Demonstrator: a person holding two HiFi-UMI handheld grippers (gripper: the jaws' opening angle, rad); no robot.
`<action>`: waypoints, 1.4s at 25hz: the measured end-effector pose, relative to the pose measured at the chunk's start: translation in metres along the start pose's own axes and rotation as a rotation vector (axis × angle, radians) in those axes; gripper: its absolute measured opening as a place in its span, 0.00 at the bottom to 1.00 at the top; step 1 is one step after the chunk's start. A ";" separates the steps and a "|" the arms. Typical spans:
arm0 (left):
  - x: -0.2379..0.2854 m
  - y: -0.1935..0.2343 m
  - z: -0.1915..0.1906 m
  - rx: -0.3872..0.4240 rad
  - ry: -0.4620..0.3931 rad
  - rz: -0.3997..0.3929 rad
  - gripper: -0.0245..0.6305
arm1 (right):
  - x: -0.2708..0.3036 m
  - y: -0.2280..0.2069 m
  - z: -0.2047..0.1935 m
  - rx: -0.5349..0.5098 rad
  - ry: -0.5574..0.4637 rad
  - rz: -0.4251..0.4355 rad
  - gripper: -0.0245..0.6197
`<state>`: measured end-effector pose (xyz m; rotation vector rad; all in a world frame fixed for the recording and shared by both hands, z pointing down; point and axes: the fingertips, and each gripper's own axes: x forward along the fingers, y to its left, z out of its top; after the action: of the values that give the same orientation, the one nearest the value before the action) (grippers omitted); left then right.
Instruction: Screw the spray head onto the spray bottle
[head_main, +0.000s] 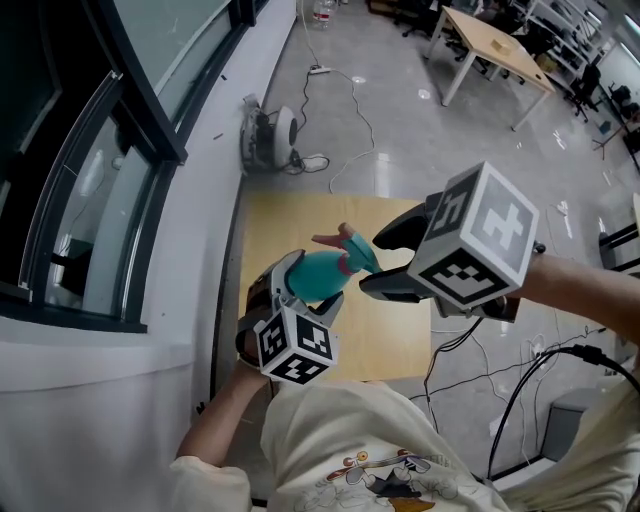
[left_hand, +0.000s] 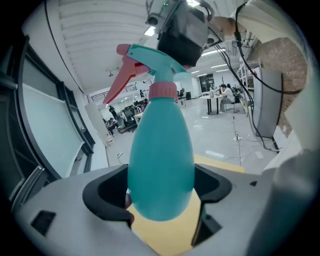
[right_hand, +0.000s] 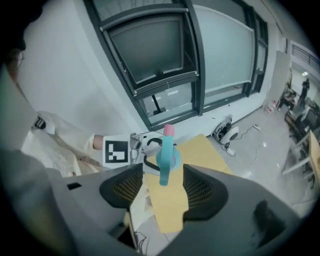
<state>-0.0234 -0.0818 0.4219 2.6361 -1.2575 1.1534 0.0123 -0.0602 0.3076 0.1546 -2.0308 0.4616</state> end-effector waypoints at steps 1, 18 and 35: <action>0.001 0.001 -0.005 0.008 0.010 -0.015 0.65 | -0.003 0.001 0.000 -0.057 0.010 -0.025 0.41; -0.017 -0.042 -0.037 0.125 -0.012 -0.732 0.65 | -0.006 0.045 -0.010 -1.288 0.116 -0.221 0.41; -0.074 -0.113 -0.005 0.394 -0.035 -1.265 0.65 | 0.022 0.094 -0.055 -1.583 0.229 -0.002 0.39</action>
<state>0.0188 0.0464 0.4131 2.7398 0.7416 1.0585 0.0185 0.0491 0.3261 -0.8067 -1.6330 -1.1148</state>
